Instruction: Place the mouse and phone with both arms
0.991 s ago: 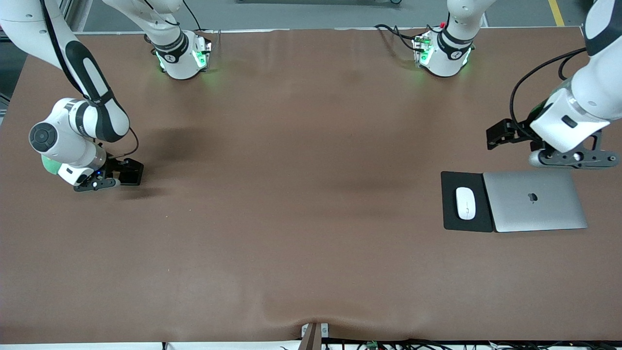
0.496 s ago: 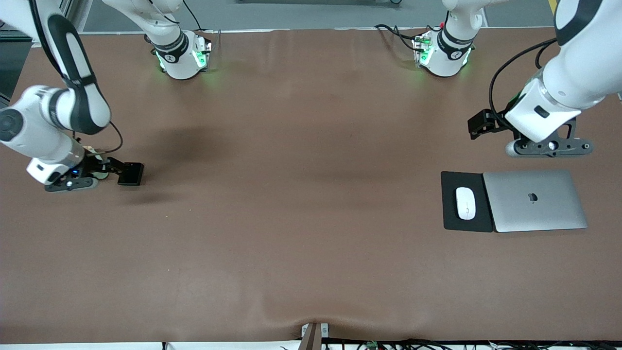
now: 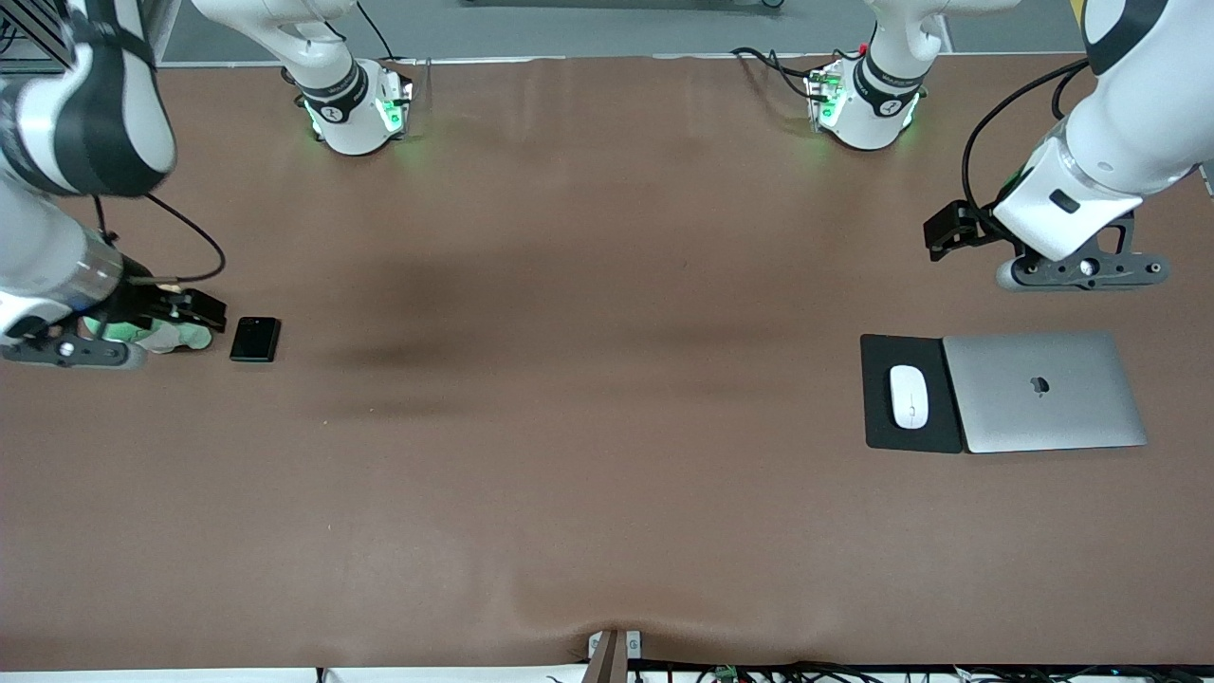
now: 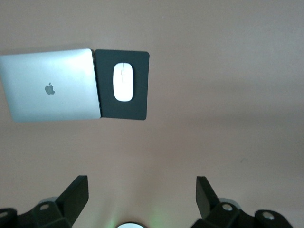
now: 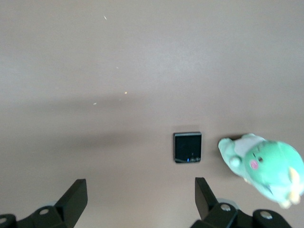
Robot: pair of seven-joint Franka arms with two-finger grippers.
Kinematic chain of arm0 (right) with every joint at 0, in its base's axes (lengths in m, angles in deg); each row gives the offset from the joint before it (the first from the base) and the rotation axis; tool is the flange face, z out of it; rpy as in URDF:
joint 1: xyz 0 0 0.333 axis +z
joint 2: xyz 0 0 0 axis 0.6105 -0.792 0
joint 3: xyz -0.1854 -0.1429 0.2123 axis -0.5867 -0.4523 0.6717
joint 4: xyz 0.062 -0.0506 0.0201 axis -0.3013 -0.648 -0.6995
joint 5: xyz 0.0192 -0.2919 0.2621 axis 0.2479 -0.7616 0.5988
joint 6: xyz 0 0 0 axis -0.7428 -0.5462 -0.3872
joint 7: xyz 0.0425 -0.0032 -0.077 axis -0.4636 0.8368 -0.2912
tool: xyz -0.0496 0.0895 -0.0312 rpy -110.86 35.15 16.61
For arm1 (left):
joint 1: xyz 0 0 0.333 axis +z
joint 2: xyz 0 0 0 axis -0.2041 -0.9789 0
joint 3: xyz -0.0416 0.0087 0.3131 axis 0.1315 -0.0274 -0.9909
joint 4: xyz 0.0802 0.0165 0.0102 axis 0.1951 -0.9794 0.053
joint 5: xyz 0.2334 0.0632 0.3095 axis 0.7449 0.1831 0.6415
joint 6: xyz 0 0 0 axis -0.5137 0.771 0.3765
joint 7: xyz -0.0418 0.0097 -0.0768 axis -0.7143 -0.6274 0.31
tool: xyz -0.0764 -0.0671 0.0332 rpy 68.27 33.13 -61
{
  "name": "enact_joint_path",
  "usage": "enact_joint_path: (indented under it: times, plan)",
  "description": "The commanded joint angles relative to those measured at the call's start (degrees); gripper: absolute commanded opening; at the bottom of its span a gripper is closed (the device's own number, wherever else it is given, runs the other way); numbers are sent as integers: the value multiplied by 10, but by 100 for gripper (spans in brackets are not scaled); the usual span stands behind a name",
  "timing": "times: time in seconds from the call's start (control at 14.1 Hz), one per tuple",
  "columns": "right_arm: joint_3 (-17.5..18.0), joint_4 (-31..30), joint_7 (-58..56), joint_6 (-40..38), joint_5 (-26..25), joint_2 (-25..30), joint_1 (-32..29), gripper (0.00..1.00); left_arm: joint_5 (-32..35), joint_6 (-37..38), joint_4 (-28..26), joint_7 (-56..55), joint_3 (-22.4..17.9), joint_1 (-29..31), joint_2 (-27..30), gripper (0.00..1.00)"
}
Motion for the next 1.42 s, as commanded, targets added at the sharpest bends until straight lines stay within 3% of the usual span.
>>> enact_joint_path:
  times: [0.0, 0.14, 0.35, 0.5, 0.71, 0.78, 1.13, 1.35]
  plan:
    - [-8, 130, -12, -112, 39, -19, -12, 100, -22, -59, -126, 16, -14, -7, 97, 100]
    - [-10, 159, -38, -134, 56, -12, -18, 100, -22, -89, -174, 23, -14, -6, 130, 100]
    - [-10, 149, -34, -113, 51, -1, -21, 100, -21, -87, -149, 27, -14, -4, 117, 100]
    - [-8, 138, -39, -109, 47, 1, -17, 100, -13, -70, -91, 23, -12, -4, 81, 100]
    - [-9, 118, -59, -96, 45, 10, -23, 100, -13, 14, 31, 21, -12, -6, 3, 100]
    - [-9, 101, -68, -83, 45, 22, -29, 100, -14, 20, 45, 21, -10, -4, -8, 100]
    - [-9, 82, -85, -67, 47, 29, -34, 100, -12, 27, 48, 24, 0, 14, -7, 100]
    - [-9, 82, -87, -69, 47, 30, -34, 100, -16, 54, 44, 88, 14, 34, -2, 100]
